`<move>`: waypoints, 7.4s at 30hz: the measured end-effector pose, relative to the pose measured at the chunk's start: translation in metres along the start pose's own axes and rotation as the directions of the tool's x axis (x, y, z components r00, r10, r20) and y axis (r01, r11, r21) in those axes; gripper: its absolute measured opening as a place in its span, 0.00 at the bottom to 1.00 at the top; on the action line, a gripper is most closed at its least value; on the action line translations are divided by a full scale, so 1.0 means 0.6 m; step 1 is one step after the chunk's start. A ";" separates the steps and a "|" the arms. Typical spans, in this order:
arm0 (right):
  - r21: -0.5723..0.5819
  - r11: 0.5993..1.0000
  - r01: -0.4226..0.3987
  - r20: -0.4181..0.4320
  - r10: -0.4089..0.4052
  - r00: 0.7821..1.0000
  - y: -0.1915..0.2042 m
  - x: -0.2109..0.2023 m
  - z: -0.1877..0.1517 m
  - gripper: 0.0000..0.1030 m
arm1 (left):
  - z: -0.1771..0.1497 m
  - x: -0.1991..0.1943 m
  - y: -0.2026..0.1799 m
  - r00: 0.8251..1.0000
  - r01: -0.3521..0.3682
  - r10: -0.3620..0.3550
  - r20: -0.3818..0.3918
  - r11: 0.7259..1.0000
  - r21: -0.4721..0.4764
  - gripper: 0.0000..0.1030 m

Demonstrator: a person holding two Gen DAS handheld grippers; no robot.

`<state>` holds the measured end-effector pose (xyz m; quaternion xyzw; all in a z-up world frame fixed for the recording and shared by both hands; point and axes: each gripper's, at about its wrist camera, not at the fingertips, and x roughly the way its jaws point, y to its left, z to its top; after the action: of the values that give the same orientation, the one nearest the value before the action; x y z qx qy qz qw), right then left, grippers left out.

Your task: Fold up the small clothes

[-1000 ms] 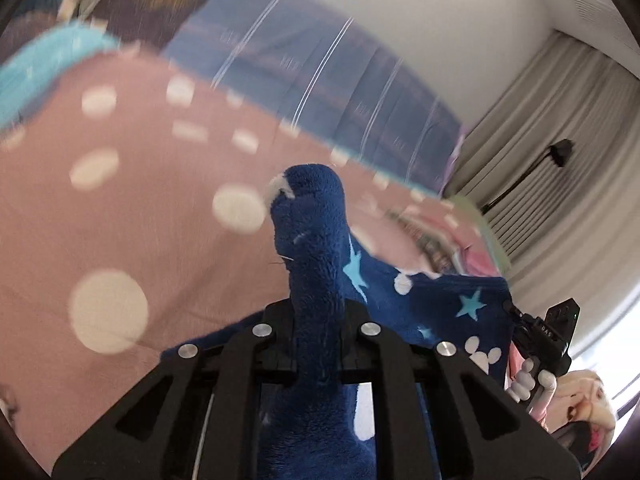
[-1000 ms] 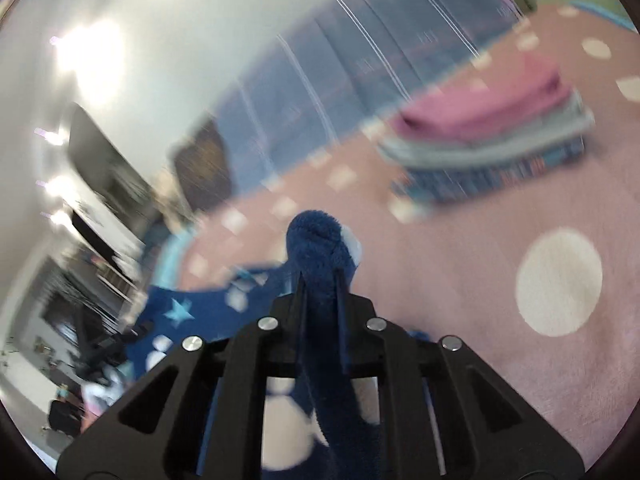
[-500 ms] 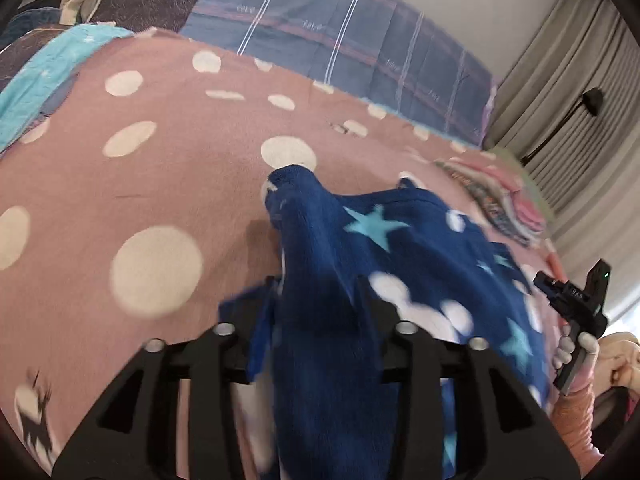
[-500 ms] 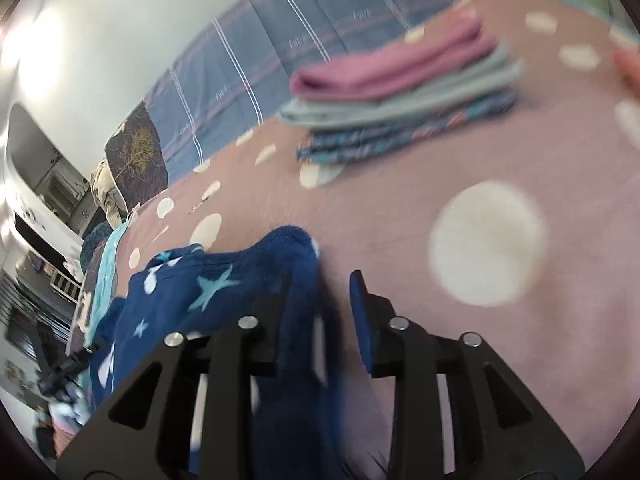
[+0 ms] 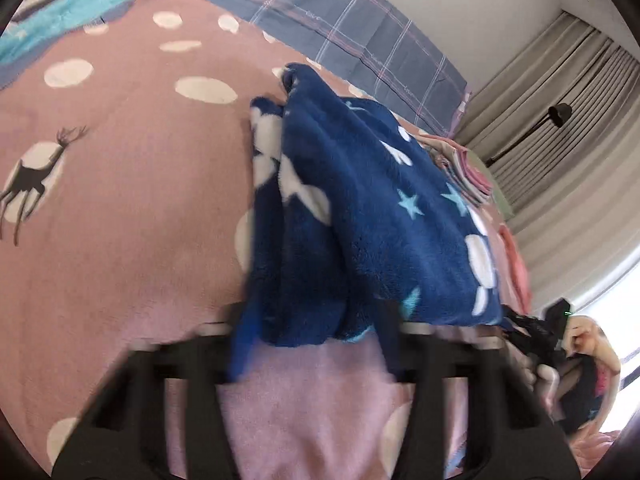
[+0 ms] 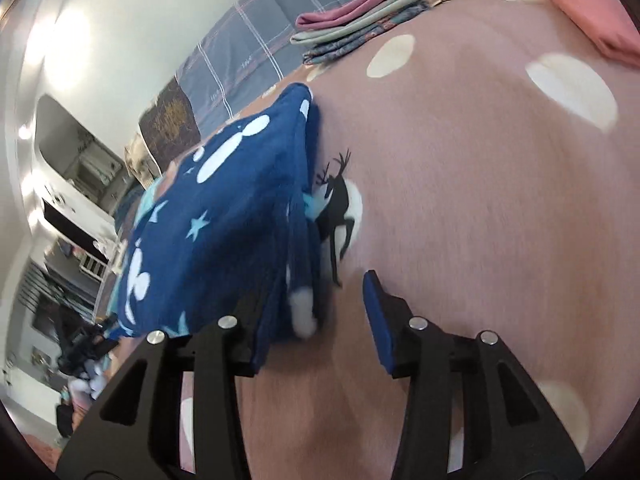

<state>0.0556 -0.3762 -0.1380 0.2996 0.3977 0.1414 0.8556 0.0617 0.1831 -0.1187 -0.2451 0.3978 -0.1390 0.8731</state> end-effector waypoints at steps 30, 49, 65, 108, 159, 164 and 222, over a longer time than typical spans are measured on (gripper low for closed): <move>-0.162 0.987 0.019 0.026 -0.015 1.000 0.027 -0.022 -0.019 0.11 | -0.058 0.137 -0.236 0.988 -0.054 0.102 -0.118 0.932 0.358 0.28; -0.079 0.995 -0.060 -0.166 0.046 0.985 -0.027 0.084 0.207 0.26 | -0.199 0.319 -0.603 0.956 0.224 0.034 -0.292 0.562 0.796 0.50; -0.106 0.981 -0.160 -0.238 0.131 0.962 0.024 0.242 0.289 0.09 | -0.219 0.314 -0.605 0.965 0.201 0.027 -0.260 0.556 0.806 0.50; -0.064 0.991 -0.113 -0.042 0.111 0.993 -0.023 0.232 0.324 0.11 | -0.157 0.342 -0.532 0.867 0.476 -0.218 -0.449 0.629 0.615 0.18; -0.729 0.684 -0.005 -0.194 -0.201 0.960 0.666 0.402 0.022 0.47 | 0.025 0.003 -0.019 0.980 0.156 -0.180 0.088 0.960 0.233 0.42; -0.747 0.658 0.089 -0.179 -0.328 0.928 0.721 0.523 0.037 0.48 | 0.030 0.007 -0.006 0.962 0.246 -0.265 0.068 0.946 0.213 0.42; -0.506 0.861 0.054 -0.095 -0.118 0.988 0.397 0.189 0.012 0.44 | 0.027 -0.046 -0.038 0.974 0.166 -0.190 0.126 0.969 0.183 0.18</move>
<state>0.1334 -0.1386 -0.0532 0.0394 0.4122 0.2195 0.8834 0.0555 0.1811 -0.0799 -0.2135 0.2973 -0.2328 0.9010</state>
